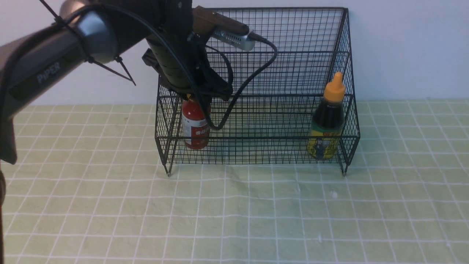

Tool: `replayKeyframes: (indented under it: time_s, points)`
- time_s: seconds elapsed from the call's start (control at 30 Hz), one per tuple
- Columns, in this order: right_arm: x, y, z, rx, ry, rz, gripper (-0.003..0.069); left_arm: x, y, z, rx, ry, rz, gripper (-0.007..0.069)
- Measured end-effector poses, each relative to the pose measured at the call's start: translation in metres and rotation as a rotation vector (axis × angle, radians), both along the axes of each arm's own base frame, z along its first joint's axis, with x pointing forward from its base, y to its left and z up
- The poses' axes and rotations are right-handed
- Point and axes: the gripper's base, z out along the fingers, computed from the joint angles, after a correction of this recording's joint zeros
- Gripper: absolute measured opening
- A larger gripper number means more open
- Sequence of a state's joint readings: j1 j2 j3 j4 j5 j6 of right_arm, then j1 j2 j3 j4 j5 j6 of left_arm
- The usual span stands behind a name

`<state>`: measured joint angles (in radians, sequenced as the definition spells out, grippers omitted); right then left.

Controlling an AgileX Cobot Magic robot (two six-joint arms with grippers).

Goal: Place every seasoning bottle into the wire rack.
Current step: Use the left arm to put the condiment bottle back on the shelf

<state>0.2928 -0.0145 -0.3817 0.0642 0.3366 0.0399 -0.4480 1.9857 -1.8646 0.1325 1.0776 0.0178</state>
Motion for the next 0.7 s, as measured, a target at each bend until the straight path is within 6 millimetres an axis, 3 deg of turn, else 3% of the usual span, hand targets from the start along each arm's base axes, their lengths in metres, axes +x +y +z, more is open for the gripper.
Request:
replayKeyframes:
  time_s: [0.13, 0.43, 0.6, 0.7]
  points:
    - [0.000, 0.000, 0.000, 0.000, 0.001, 0.000, -0.0013, 0.005, -0.002, -0.014, 0.018, 0.020, -0.001, 0.0290]
    - [0.000, 0.000, 0.000, -0.001, 0.002, 0.000, -0.0013, 0.007, -0.002, -0.010, 0.021, -0.022, -0.009, 0.0412]
    - [0.000, 0.000, 0.000, -0.001, 0.002, 0.000, -0.0013, -0.002, 0.003, 0.005, 0.019, -0.017, 0.006, 0.0407]
    - [0.000, 0.000, 0.000, -0.001, 0.002, 0.000, -0.0013, -0.015, 0.010, 0.029, 0.015, -0.033, 0.021, 0.0330]
